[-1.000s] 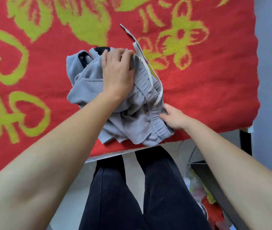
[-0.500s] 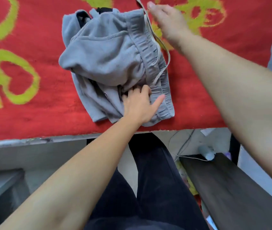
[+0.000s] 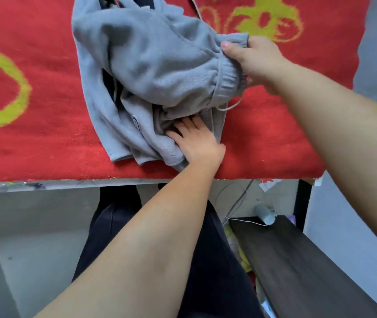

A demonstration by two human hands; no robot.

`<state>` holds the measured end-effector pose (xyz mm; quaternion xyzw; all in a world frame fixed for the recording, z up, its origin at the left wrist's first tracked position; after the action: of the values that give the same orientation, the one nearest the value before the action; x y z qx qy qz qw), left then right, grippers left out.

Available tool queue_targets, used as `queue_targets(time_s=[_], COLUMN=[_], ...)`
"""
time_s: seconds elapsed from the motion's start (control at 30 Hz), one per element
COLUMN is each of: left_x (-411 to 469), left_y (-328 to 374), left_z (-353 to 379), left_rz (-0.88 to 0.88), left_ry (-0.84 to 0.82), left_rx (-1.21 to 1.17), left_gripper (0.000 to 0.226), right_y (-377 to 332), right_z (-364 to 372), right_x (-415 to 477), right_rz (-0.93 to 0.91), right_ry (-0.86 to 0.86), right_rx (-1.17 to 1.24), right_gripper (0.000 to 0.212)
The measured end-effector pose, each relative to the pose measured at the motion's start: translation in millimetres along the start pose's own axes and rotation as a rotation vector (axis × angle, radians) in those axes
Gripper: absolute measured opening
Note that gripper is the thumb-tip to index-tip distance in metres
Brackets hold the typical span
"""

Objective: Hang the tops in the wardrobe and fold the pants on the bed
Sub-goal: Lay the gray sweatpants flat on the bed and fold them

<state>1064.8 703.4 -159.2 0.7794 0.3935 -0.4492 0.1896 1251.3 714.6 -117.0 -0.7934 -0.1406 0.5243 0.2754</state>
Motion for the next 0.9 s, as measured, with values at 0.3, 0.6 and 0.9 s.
queue_targets(time_s=[0.3,0.6,0.9], left_x=[-8.2,-36.5,-130.2], left_y=[-104.1,-254.6,-357.4], left_z=[-42.5,-200.4,-432.7], left_rz=[0.451,0.529,0.563], left_ry=[0.213,0.370,0.733], left_rx=[0.034,0.057,0.016], left_gripper=[0.037,0.037,0.029], right_y=[39.7,-90.6,-320.7], right_z=[8.8,62.3,38.5], right_x=[-38.3,-107.1,-224.4], right_rz=[0.214,0.074,-0.353], right_ry=[0.343,0.326,0.393], right_rx=[0.283,0.598,0.242], right_gripper=[0.046,0.036,0.046])
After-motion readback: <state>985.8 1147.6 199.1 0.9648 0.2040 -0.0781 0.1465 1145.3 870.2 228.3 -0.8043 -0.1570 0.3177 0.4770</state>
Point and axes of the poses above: each hand's wrist, its own x-axis towards the middle knuckle, its own z-axis out of the palm, y = z × x, the point moved 1 cm from there along x, towards the middle knuckle, and after that the axes turned 13 degrees about -y, right-handed, at the moved point
